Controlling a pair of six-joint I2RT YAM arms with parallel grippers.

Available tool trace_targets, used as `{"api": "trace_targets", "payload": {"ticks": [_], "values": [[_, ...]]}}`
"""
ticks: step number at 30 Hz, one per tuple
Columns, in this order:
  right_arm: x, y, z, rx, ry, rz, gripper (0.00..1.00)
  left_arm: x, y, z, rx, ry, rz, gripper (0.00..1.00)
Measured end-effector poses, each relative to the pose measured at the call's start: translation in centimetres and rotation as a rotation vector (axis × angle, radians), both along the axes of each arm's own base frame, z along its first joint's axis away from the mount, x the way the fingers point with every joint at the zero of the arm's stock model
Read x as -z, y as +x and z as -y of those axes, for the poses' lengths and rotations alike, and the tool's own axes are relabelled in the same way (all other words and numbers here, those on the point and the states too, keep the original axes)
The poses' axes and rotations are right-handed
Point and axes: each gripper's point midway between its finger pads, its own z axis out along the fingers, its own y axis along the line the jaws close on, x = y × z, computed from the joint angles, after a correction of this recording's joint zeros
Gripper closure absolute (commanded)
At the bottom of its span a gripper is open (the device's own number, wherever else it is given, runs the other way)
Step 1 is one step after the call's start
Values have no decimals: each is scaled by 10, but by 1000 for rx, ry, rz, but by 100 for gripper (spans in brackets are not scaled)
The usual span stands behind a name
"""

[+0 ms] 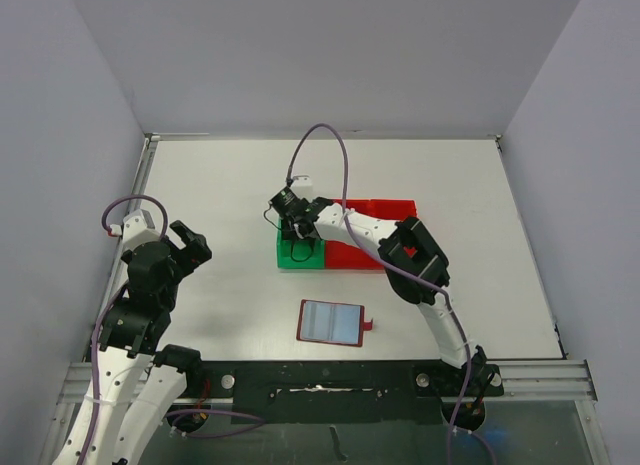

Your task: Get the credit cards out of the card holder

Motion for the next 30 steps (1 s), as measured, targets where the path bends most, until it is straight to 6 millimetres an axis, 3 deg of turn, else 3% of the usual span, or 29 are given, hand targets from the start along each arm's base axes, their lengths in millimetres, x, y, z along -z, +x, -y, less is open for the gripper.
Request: {"api": "trace_targets", "payload": {"ticks": [5, 9, 12, 14, 19, 23, 30], "values": [[-22, -5, 1, -24, 25, 16, 55, 0, 0, 0, 0, 0, 0, 13], [-54, -10, 5, -38, 57, 56, 52, 0, 0, -1, -2, 0, 0, 13], [-79, -19, 10, -50, 74, 106, 43, 0, 0, -1, -3, 0, -1, 13], [-95, -31, 15, -60, 64, 152, 39, 0, 0, -1, -4, 0, -1, 13], [-128, -85, 25, -80, 54, 250, 36, 2, 1, -1, -3, 3, -11, 13], [-120, -122, 49, -51, 82, 237, 36, 3, 1, -1, -5, 3, -13, 13], [-63, -174, 74, 0, 37, 101, 39, 6, 3, -2, -9, 7, -26, 13]]}}
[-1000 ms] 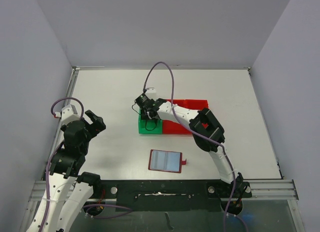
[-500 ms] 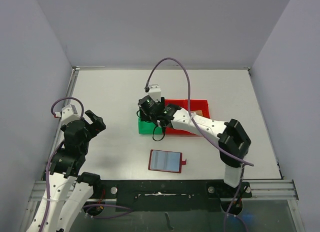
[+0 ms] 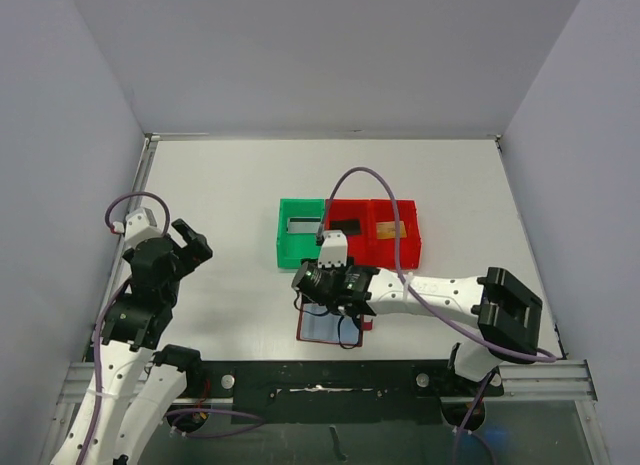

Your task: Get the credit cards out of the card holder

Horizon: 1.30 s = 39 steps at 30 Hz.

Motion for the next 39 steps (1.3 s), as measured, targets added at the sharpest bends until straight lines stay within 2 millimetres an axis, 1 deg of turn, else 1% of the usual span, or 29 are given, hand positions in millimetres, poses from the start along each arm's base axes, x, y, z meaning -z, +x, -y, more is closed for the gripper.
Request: {"api": "trace_targets", "payload": {"ticks": [1, 4, 6, 10, 17, 19, 21, 24, 27, 29, 31, 33, 36, 39], "values": [[6, -9, 0, 4, -4, -20, 41, 1, 1, 0, 0, 1, -6, 13], [21, -25, -3, 12, -8, -72, 42, 4, 2, 0, -1, 4, -19, 13], [34, -33, -4, 20, -16, -112, 42, 4, 2, 0, -1, 5, -19, 13], [57, -43, -1, 34, -51, -178, 43, 4, 2, 0, -1, 4, -17, 13], [72, -53, 1, 44, -50, -233, 42, 5, 2, 0, -1, 5, -20, 13], [76, -52, 3, 50, -45, -242, 44, 5, 2, 0, -1, 5, -21, 13], [76, -51, 2, 53, -32, -253, 50, 6, 2, 0, -1, 6, -24, 13], [78, -48, -3, 45, 2, -262, 66, 7, 3, 1, 2, 6, -30, 13], [78, -44, -2, 31, 20, -262, 78, 9, 4, 5, 20, 0, -39, 13], [79, -41, -3, 19, 28, -262, 79, 10, 5, 13, 61, -23, -44, 14], [78, -39, -4, 3, 36, -260, 78, 14, 5, 25, 111, -59, -48, 16], [79, -38, -4, -15, 44, -257, 79, 22, 6, 41, 178, -120, -52, 18], [79, -37, -4, -42, 72, -262, 79, 45, 1, 71, 288, -237, -87, 21], [80, -37, -2, -79, 155, -281, 84, 70, -11, 101, 405, -316, -152, 23]]}}
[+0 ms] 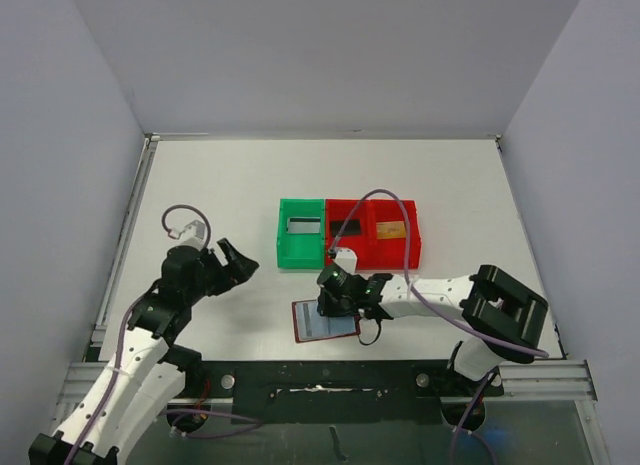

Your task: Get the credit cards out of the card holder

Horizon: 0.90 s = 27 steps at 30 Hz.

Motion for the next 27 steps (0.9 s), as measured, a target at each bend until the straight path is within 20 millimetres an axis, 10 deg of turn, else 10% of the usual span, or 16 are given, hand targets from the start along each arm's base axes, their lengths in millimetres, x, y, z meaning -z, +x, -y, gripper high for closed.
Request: {"api": "trace_targets", "payload": {"ticks": [13, 27], "values": [[-1, 2, -3, 0, 425, -84, 79, 36, -82, 139, 523, -37, -74, 23], [-4, 1, 1, 24, 547, -120, 73, 82, -76, 159, 515, -26, -133, 33]]}}
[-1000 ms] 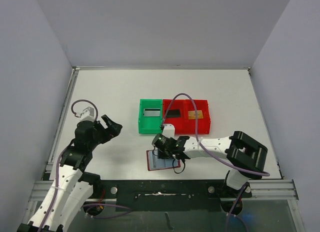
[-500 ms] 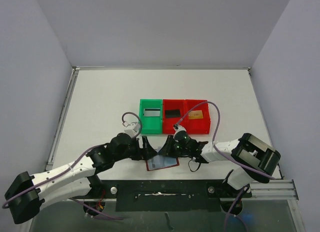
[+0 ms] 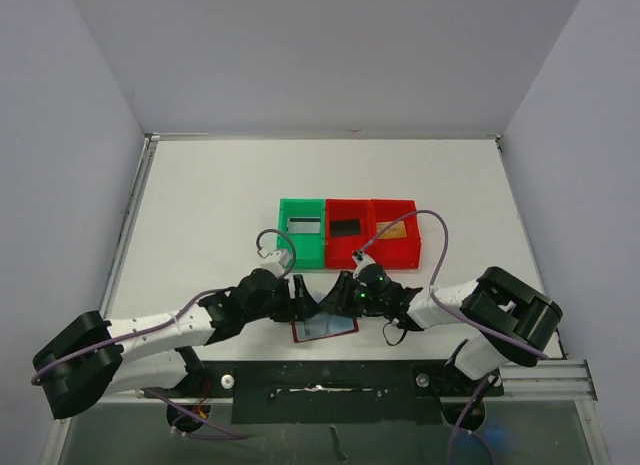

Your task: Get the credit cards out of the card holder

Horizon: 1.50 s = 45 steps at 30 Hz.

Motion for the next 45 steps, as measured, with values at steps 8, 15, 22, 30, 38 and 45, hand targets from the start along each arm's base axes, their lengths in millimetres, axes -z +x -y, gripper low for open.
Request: {"api": "trace_targets", "payload": {"ticks": [8, 15, 22, 30, 38, 45], "values": [[0, 0, 1, 8, 7, -11, 70, 7, 2, 6, 8, -1, -4, 36], [-3, 1, 6, 20, 8, -16, 71, 14, 3, 11, 19, -6, -11, 44], [-1, 0, 9, 26, -2, -27, 68, 15, 3, 11, 18, -16, -6, 44], [-10, 5, 17, 56, -2, -16, 77, 15, 0, 13, 30, -27, -15, 44], [-1, 3, 26, 70, -45, -49, 80, 14, -4, 17, 56, -43, -27, 46], [-7, 3, 33, 75, -64, -28, 65, 7, -11, 27, 117, -89, -44, 47]]}}
